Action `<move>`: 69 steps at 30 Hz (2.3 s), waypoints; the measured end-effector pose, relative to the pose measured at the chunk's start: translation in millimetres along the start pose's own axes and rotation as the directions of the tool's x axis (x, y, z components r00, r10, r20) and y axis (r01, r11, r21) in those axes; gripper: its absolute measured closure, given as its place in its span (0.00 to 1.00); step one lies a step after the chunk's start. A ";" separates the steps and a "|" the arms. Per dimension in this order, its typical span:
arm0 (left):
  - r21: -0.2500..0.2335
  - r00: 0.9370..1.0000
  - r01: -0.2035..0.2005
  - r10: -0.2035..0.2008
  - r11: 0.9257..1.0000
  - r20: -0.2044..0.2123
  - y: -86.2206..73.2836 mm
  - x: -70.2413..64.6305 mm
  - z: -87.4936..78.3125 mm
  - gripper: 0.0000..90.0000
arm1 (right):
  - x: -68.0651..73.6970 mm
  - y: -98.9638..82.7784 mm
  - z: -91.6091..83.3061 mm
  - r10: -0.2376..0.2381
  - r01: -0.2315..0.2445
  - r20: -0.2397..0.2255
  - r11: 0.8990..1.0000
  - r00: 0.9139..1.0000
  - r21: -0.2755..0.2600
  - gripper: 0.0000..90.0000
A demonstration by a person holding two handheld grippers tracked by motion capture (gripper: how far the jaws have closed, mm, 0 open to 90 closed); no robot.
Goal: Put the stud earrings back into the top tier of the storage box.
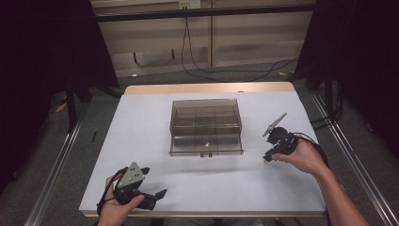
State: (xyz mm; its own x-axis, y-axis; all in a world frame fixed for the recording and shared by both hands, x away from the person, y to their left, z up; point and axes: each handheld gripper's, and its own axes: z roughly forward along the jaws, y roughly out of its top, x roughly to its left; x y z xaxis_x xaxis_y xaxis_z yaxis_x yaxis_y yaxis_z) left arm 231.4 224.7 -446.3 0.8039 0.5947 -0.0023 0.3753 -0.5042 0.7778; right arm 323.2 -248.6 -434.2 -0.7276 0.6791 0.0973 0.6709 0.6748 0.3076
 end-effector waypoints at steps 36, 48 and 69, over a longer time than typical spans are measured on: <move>-0.006 1.000 -0.004 0.004 1.000 0.001 0.5 -0.6 -0.6 0.06 | 4.4 1.8 7.7 -0.027 0.027 -0.006 1.000 1.000 0.007 0.96; -0.008 1.000 -0.005 0.005 1.000 0.005 0.8 -0.7 -0.5 0.06 | 7.0 -0.9 -8.1 -0.010 0.003 -0.064 0.994 0.998 -0.114 0.96; -0.007 1.000 -0.003 0.003 1.000 0.006 0.9 -1.3 -0.2 0.06 | 15.4 6.8 -30.4 -0.044 0.021 -0.087 0.969 0.995 -0.246 0.96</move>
State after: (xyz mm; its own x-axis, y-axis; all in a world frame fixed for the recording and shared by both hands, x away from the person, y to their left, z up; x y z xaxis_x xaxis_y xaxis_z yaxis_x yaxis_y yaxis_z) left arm 230.6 223.5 -445.5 0.8077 0.5896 -0.0040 0.3697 -0.5011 0.7824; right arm 312.2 -242.4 -401.8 -0.7660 0.6210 0.1662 0.5996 0.5971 0.5328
